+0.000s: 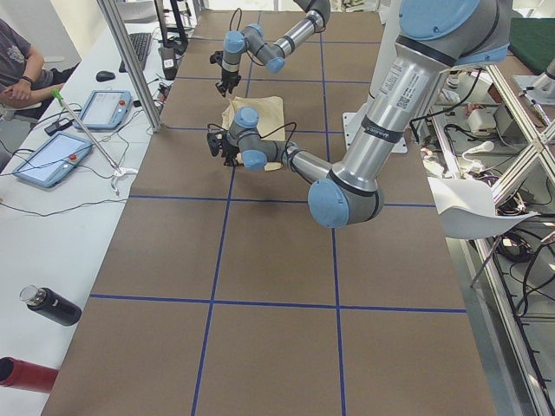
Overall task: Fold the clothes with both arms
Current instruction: 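Release the hem and raise both grippers away from the folded shirt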
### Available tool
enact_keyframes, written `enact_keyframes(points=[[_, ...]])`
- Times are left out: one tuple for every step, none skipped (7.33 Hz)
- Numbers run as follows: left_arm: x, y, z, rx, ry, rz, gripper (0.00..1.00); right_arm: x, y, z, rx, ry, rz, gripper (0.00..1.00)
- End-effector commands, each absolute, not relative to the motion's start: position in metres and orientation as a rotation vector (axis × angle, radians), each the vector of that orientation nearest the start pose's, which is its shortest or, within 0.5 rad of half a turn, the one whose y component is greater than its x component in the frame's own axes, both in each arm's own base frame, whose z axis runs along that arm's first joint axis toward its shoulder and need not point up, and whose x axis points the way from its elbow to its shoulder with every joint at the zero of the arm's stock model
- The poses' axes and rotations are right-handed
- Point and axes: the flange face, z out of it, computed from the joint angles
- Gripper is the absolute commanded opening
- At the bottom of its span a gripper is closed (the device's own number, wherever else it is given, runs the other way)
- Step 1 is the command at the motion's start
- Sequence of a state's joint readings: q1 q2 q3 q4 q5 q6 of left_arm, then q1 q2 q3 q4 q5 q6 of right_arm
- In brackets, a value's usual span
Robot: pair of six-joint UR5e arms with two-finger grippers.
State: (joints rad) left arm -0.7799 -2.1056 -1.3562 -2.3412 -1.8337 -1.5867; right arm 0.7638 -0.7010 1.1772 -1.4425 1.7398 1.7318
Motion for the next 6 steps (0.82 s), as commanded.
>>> enact_keyframes(points=[[0.406, -0.590, 0.348, 0.168, 1.154, -0.498, 0.43, -0.485, -0.606, 0.270, 0.037, -0.734, 0.820, 0.71], [0.391, -0.576, 0.340, 0.217, 1.171, -0.422, 0.45, -0.457, -0.543, 0.278, 0.039, -0.804, 0.781, 0.72], [0.378, -0.564, 0.339, 0.233, 1.183, -0.408, 0.47, -0.434, -0.504, 0.269, 0.032, -0.866, 0.774, 0.75], [0.370, -0.555, 0.337, 0.240, 1.195, -0.404, 0.47, -0.444, -0.486, 0.268, -0.021, -0.881, 0.845, 1.00], [0.367, -0.553, 0.334, 0.251, 1.198, -0.410, 0.47, -0.454, -0.473, 0.266, -0.086, -0.923, 0.947, 0.96], [0.364, -0.550, 0.338, 0.254, 1.193, -0.413, 0.47, -0.468, -0.453, 0.279, -0.100, -0.938, 0.955, 0.96]])
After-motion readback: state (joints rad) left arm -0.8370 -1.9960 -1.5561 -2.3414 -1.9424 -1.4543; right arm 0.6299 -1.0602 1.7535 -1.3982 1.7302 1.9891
